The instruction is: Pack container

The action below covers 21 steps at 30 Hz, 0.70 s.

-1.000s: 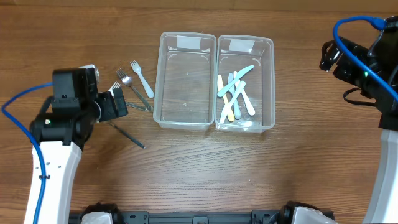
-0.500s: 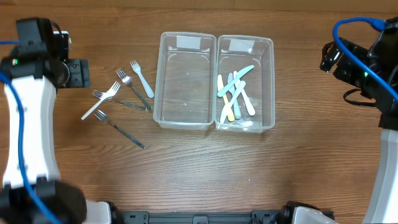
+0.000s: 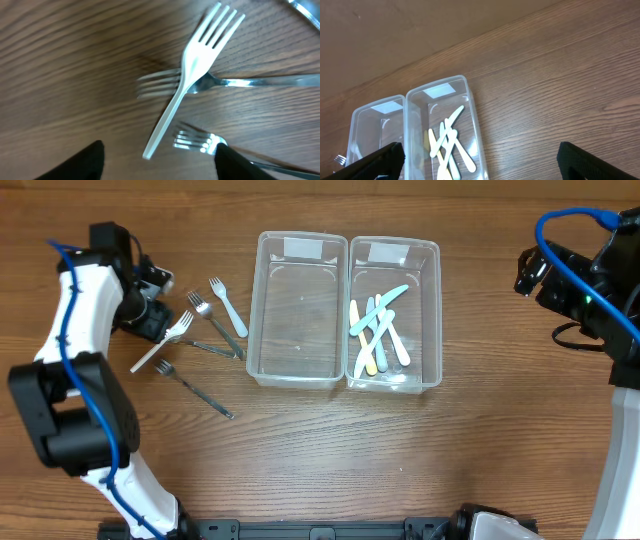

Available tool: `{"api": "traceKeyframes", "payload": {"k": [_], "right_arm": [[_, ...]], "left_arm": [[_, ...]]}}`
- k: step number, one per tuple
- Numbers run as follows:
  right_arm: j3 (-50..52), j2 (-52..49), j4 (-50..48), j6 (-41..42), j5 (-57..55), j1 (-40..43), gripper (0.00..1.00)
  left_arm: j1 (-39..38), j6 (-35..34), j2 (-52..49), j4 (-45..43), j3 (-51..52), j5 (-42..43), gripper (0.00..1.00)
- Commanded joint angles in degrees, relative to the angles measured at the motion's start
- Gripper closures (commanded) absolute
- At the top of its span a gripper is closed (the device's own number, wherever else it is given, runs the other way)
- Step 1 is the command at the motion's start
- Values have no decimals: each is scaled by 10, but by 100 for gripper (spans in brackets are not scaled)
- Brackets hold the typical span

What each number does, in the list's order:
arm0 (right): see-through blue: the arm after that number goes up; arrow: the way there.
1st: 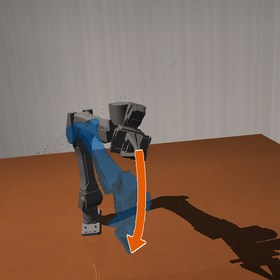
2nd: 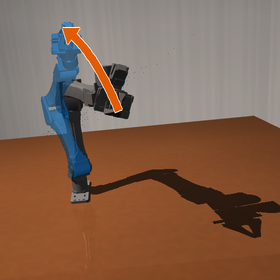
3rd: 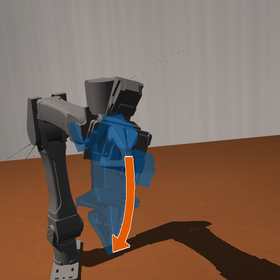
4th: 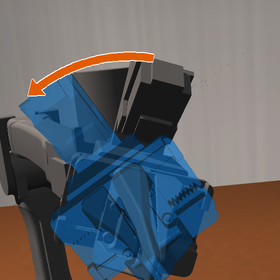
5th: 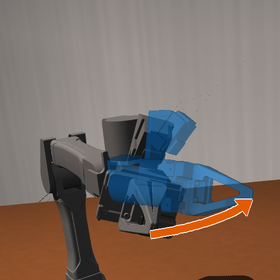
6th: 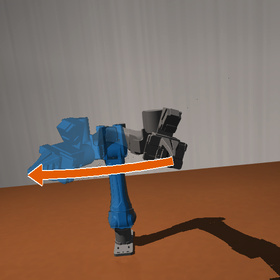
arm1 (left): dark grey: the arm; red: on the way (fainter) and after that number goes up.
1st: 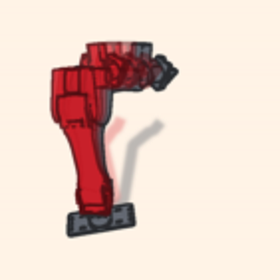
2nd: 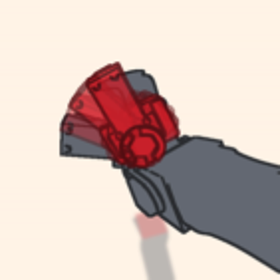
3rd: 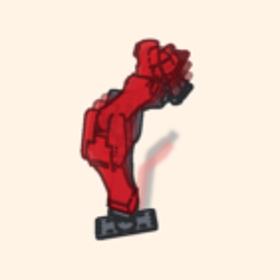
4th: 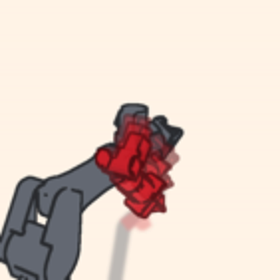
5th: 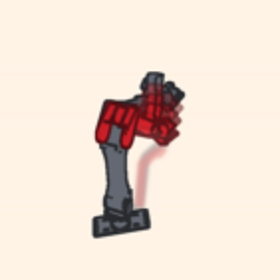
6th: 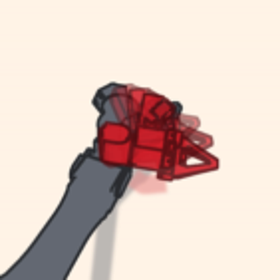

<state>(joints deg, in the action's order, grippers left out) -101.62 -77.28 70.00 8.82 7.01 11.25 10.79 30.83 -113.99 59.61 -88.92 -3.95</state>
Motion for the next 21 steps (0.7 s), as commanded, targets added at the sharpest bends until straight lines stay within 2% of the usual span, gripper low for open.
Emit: {"api": "traceKeyframes", "payload": {"k": [1, 9, 17, 21], "right_arm": [[-3, 2, -2, 2, -8, 1, 0], [-3, 2, -2, 1, -8, 1, 0], [-3, 2, -2, 1, -8, 1, 0], [-3, 2, -2, 1, -8, 1, 0]], "left_arm": [[-14, 66, -42, -9, -18, -5, 36], [-15, 69, -111, -15, -18, -10, 44], [-15, 51, -122, -9, -18, -3, 53], [-15, 30, -122, -7, -18, -5, 67]]}}
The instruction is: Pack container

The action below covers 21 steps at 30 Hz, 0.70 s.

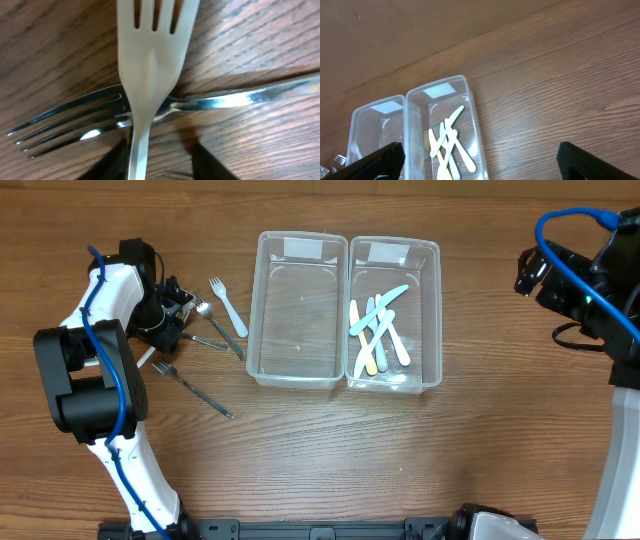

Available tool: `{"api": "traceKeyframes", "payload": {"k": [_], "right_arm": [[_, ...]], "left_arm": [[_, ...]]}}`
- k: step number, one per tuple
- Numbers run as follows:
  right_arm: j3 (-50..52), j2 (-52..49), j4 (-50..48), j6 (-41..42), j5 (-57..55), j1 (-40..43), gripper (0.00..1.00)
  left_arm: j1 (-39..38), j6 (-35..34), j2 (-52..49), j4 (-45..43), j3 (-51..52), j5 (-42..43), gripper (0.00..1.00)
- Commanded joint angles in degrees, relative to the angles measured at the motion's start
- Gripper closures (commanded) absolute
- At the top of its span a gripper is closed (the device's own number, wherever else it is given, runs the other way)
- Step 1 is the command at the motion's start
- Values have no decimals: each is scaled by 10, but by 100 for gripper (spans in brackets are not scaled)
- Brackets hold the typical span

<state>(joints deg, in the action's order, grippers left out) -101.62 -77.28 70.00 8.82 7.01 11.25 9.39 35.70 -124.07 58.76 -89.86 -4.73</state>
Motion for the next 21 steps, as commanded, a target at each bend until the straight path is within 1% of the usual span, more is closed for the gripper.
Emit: {"api": "traceKeyframes", "payload": {"k": [1, 3, 4, 5, 8, 10, 12, 15, 17, 18, 21], "right_arm": [[-3, 2, -2, 1, -8, 1, 0], [-3, 2, -2, 1, -8, 1, 0], [-3, 2, -2, 2, -8, 1, 0], [-3, 2, -2, 1, -8, 1, 0], [-3, 2, -2, 1, -8, 1, 0], [-3, 2, -2, 1, -8, 1, 0], [-3, 2, -2, 1, -8, 1, 0], [-3, 2, -2, 1, -8, 1, 0], [-3, 2, -2, 1, -8, 1, 0], [-3, 2, -2, 1, -8, 1, 0], [-3, 2, -2, 1, -8, 1, 0]], "left_arm": [[-1, -25, -22, 5, -8, 3, 73], [-1, -28, -21, 15, -9, 3, 87], [-1, -30, -21, 20, -9, 3, 92], [-1, -41, -20, 26, -12, 3, 96], [-2, -77, -16, 39, -28, 3, 96], [-3, -102, -12, 65, -59, 3, 96], [-5, -117, -6, 99, -100, 3, 96], [-11, -159, 11, 152, -175, 8, 96], [-17, -183, 27, 184, -227, 38, 96], [-21, -193, 36, 196, -252, 55, 96], [-36, -217, 65, 218, -309, 59, 96]]}}
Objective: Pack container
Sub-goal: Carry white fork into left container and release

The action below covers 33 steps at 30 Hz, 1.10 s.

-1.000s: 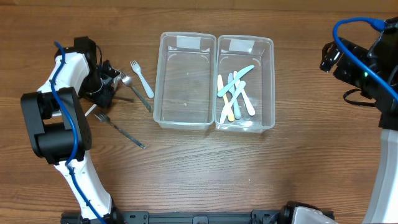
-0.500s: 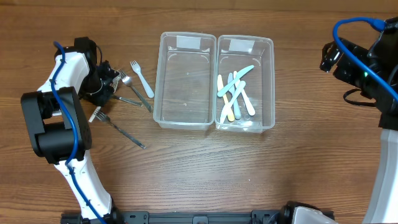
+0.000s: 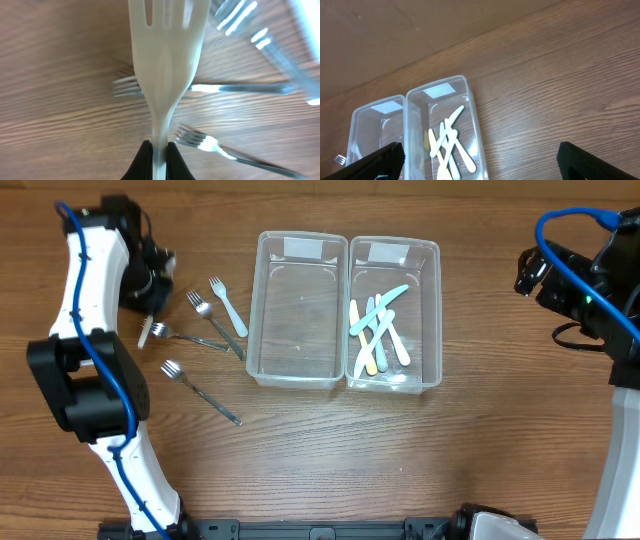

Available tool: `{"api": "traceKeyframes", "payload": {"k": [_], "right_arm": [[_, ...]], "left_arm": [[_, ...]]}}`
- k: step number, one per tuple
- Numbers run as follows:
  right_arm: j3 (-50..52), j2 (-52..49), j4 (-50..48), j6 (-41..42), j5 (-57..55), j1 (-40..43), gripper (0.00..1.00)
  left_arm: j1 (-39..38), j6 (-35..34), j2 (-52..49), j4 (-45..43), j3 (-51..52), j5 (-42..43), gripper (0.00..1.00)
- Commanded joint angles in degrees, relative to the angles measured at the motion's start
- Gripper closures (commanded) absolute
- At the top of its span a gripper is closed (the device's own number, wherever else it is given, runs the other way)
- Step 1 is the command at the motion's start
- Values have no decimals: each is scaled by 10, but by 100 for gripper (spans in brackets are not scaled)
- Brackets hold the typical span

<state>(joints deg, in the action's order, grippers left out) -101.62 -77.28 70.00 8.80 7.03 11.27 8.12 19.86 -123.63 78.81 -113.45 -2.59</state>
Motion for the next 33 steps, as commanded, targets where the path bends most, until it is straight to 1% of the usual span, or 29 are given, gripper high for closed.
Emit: {"api": "traceKeyframes", "payload": {"k": [1, 3, 5, 6, 8, 10, 12, 14, 17, 20, 25, 27, 31, 33], "right_arm": [[-3, 2, -2, 2, -8, 1, 0], [-3, 2, -2, 2, -8, 1, 0], [-3, 2, -2, 2, -8, 1, 0], [-3, 2, -2, 2, -8, 1, 0], [-3, 2, -2, 2, -8, 1, 0], [-3, 2, -2, 2, -8, 1, 0], [-3, 2, -2, 2, -8, 1, 0], [-3, 2, -2, 2, -8, 1, 0], [-3, 2, -2, 2, -8, 1, 0], [-3, 2, -2, 2, -8, 1, 0], [-3, 2, -2, 2, -8, 1, 0], [-3, 2, -2, 2, -8, 1, 0], [-3, 2, -2, 2, -8, 1, 0], [-3, 2, -2, 2, -8, 1, 0]], "left_arm": [[-30, -63, 72, 21, -87, 42, 96], [-48, -70, 95, 24, -106, 66, 96], [-72, -86, 116, 21, -111, 115, 96], [-87, -104, 125, 16, -111, 144, 96], [-121, -173, 135, 3, -111, 176, 96], [-158, -251, 134, -13, -111, 177, 96], [-198, -293, 123, -36, -108, 176, 96], [-243, -310, 100, -59, -107, 168, 96], [-287, -337, 59, -81, -107, 140, 96], [-320, -384, 2, -104, -107, 113, 96], [-329, -443, -68, -122, -107, 114, 96], [-328, -444, -79, -117, -107, 127, 95], [-312, -430, -73, -96, -116, 165, 82], [-299, -430, -64, -76, -132, 176, 72]]}}
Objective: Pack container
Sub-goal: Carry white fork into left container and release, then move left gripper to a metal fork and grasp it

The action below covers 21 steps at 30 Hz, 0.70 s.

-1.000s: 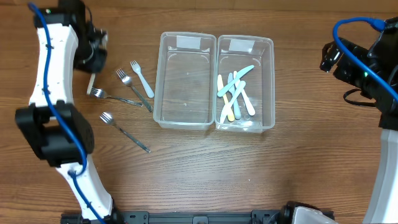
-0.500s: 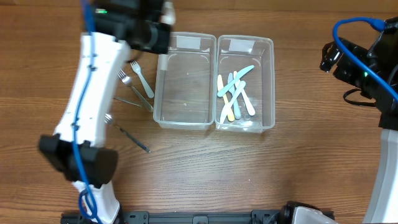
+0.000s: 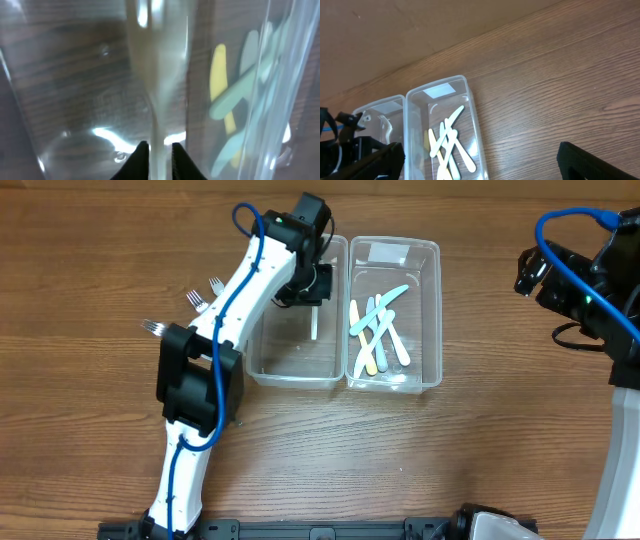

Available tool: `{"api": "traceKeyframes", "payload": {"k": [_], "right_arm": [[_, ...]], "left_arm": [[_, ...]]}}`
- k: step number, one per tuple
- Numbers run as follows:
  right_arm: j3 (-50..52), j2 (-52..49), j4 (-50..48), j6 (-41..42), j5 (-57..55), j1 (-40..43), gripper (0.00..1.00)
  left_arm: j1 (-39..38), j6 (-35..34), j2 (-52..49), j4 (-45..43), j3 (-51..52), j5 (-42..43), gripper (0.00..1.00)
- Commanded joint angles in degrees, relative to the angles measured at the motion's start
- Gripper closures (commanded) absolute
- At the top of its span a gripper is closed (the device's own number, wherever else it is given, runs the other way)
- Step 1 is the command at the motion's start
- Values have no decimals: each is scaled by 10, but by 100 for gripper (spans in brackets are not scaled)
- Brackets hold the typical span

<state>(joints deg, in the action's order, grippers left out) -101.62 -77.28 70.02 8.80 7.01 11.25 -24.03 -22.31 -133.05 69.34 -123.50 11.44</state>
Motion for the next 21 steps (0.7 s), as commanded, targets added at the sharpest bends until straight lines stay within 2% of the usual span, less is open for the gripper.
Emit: {"api": "traceKeyframes", "payload": {"k": [1, 6, 9, 12, 13, 14, 16, 18, 19, 20, 21], "right_arm": [[-3, 2, -2, 2, -8, 1, 0], [-3, 2, -2, 2, -8, 1, 0], [-3, 2, -2, 2, -8, 1, 0], [-3, 2, -2, 2, -8, 1, 0], [-3, 2, -2, 2, -8, 1, 0], [-3, 2, -2, 2, -8, 1, 0], [-3, 2, -2, 2, -8, 1, 0], [-3, 2, -2, 2, -8, 1, 0], [-3, 2, -2, 2, -8, 1, 0], [-3, 2, -2, 2, -8, 1, 0], [-3, 2, -2, 2, -8, 1, 0]], "left_arm": [[32, -8, 36, 33, -44, 37, 61], [94, -3, 88, 136, -110, 36, 55], [133, 41, 124, 188, -124, 24, 53], [177, 54, 156, 231, -124, -86, 14], [186, 49, 158, 236, -124, -108, 4], [200, 37, 158, 244, -124, -130, 0], [225, 12, 155, 247, -118, -128, 1], [247, -26, 151, 242, -100, -116, 7], [257, -53, 148, 236, -85, -116, 12], [264, -76, 146, 231, -70, -122, 22], [268, -107, 144, 224, -51, -133, 27]]}}
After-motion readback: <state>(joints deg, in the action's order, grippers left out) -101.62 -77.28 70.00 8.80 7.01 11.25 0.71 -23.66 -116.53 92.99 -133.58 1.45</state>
